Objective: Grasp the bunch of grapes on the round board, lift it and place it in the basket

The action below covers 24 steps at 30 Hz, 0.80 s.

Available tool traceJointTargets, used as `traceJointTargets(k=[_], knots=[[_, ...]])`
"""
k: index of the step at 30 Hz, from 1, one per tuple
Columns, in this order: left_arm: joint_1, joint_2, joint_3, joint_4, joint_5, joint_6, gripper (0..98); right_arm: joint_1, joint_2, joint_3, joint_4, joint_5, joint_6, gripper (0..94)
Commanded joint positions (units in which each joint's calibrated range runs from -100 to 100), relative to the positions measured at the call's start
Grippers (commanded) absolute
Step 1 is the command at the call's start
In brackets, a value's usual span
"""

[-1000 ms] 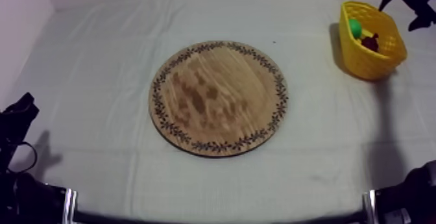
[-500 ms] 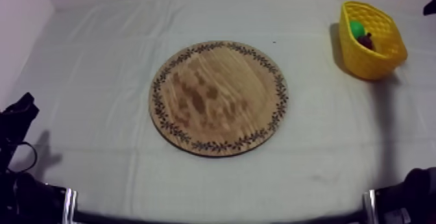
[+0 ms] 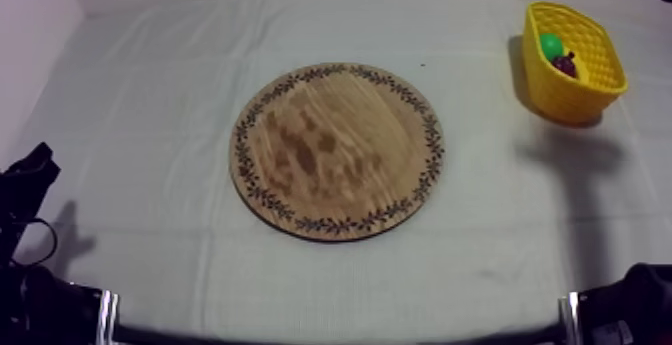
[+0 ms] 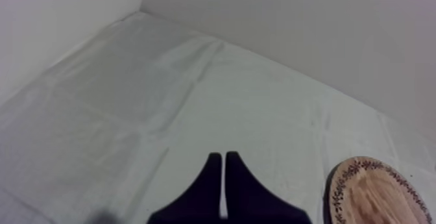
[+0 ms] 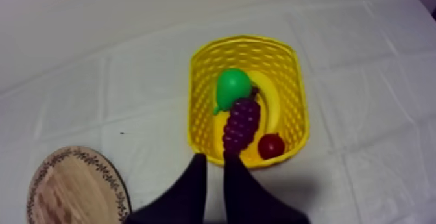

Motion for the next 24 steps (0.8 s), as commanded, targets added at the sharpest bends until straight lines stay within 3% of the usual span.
traceJointTargets(k=[1, 10, 14, 19, 24], knots=[[0.0, 0.0, 0.0, 0.01, 0.0, 0.0, 0.0, -1.9, -11.1, 9.2, 0.6, -3.7, -0.5, 1.8], [0.0, 0.0, 0.0, 0.01, 0.0, 0.0, 0.0, -5.4, -30.7, 33.8, -0.5, -17.3, 1.5, 0.3], [0.0, 0.0, 0.0, 0.01, 0.0, 0.0, 0.0, -7.5, -36.8, 43.7, 1.1, -21.9, 0.9, 0.3], [0.0, 0.0, 0.0, 0.01, 0.0, 0.0, 0.0, -9.5, -43.6, 54.0, 2.9, -24.9, 0.0, 0.2], [0.0, 0.0, 0.0, 0.01, 0.0, 0.0, 0.0, -8.4, -50.3, 61.1, 1.2, -26.4, 2.4, 0.2]])
